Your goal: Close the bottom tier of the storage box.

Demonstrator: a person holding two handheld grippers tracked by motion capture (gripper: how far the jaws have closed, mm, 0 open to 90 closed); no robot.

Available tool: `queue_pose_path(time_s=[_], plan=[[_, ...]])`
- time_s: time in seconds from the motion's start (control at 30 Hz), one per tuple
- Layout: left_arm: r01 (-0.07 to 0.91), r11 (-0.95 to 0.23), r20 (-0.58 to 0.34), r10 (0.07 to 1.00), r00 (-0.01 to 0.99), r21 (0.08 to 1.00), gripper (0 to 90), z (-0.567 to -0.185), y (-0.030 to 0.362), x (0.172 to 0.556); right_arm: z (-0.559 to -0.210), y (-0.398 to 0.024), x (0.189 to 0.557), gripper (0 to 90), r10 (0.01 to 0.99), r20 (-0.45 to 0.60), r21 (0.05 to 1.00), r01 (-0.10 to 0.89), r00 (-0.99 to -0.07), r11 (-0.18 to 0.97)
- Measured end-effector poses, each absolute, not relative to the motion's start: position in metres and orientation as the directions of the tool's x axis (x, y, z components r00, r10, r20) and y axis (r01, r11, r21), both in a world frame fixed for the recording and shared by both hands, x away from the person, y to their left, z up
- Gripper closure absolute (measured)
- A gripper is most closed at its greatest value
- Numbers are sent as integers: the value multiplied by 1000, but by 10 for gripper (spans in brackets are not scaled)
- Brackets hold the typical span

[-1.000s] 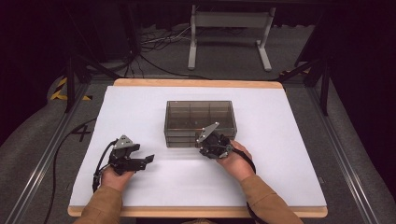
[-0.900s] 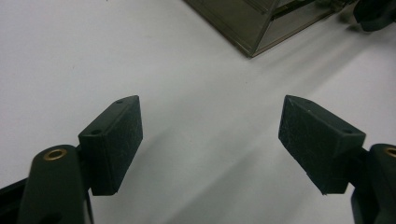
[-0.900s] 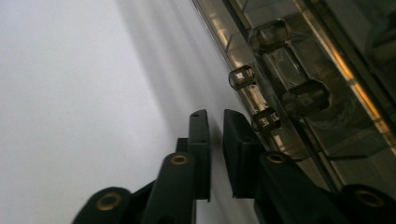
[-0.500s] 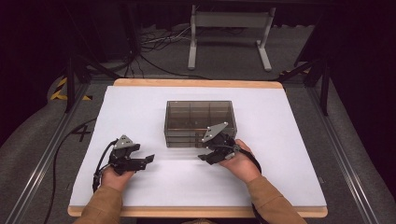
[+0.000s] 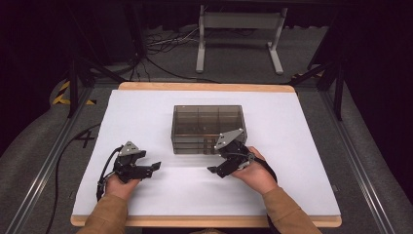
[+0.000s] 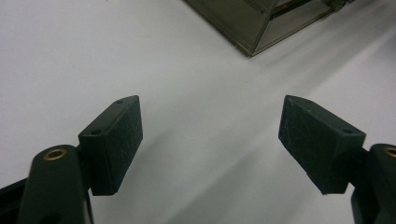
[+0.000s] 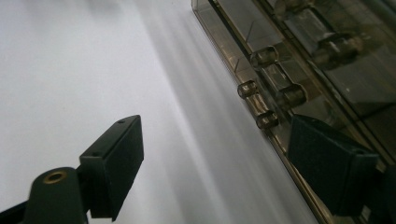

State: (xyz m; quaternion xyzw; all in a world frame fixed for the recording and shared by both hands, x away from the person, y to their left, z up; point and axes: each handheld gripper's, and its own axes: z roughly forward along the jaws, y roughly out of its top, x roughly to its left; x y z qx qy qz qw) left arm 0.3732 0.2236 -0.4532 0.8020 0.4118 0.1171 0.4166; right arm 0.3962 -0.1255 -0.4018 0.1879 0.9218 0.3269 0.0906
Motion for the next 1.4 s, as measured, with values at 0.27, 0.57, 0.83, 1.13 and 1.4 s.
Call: queue_pose_path(time_s=[0.27, 0.57, 0.83, 1.13, 1.4], plan=[[562, -316, -154, 757, 635, 764, 226, -453, 223, 373, -395, -144, 390, 189, 433, -49, 652, 300, -900, 697], [562, -316, -153, 757, 635, 764, 226, -453, 223, 374, -393, -165, 383, 171, 463, -57, 656, 316, -885, 685], [562, -316, -153, 758, 634, 765, 226, -453, 223, 374, -395, -181, 380, 150, 491, -42, 673, 339, -870, 657], [561, -316, -153, 758, 635, 765, 226, -453, 223, 374, -399, -195, 376, 107, 515, -36, 691, 351, -857, 632], [564, -313, -155, 759, 633, 764, 226, -453, 224, 374, -404, -207, 372, 92, 535, -46, 719, 344, -843, 604]])
